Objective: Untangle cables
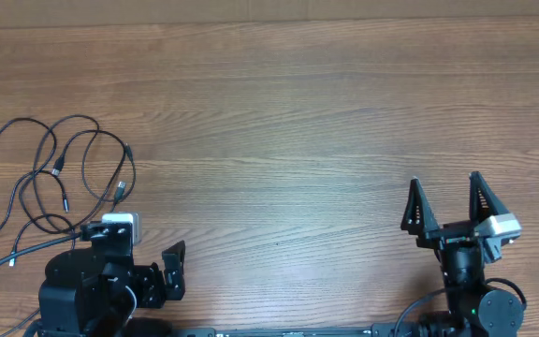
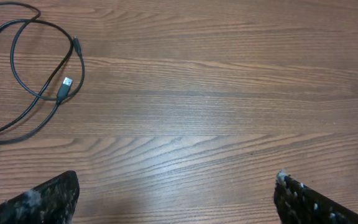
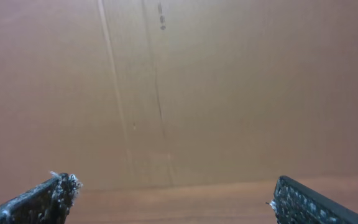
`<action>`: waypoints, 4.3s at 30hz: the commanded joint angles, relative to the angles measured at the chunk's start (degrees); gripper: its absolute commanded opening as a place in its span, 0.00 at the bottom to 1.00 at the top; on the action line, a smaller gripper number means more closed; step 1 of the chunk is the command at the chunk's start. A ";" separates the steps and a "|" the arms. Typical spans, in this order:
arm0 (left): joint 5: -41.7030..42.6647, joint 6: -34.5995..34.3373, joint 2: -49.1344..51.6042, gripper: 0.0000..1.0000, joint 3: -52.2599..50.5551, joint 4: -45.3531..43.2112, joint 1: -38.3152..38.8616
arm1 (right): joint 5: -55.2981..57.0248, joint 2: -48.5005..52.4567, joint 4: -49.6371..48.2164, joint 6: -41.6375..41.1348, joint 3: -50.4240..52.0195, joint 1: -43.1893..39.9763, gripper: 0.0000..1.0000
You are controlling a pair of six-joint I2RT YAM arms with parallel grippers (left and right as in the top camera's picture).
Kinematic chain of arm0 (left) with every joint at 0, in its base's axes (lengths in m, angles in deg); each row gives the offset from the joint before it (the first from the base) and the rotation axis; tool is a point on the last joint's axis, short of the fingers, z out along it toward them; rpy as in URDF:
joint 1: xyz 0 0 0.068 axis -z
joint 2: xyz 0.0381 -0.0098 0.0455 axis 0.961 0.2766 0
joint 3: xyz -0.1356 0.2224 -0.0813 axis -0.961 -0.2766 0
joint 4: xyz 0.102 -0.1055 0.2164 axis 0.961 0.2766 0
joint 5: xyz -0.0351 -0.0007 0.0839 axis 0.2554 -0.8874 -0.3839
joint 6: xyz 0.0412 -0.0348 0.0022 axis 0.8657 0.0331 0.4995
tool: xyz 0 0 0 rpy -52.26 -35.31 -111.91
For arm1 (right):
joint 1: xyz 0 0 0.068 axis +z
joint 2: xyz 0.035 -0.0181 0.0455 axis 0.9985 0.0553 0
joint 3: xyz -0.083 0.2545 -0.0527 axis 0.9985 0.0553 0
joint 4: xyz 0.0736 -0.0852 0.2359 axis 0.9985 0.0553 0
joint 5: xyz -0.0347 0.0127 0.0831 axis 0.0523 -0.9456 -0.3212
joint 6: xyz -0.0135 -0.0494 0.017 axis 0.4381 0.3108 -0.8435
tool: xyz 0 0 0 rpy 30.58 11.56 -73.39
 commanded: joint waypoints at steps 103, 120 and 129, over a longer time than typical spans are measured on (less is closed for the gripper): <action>3.39 -1.03 -27.12 1.00 -42.10 -45.79 -5.20 | 2.49 -0.68 11.06 0.24 7.45 -0.09 1.00; 2.89 2.43 -29.99 1.00 -59.23 -77.96 -5.99 | 2.51 -0.68 11.06 0.22 7.45 -0.09 1.00; 3.19 11.13 -30.01 1.00 -60.08 -77.00 -5.86 | 2.51 -0.68 11.06 0.24 7.45 -0.09 1.00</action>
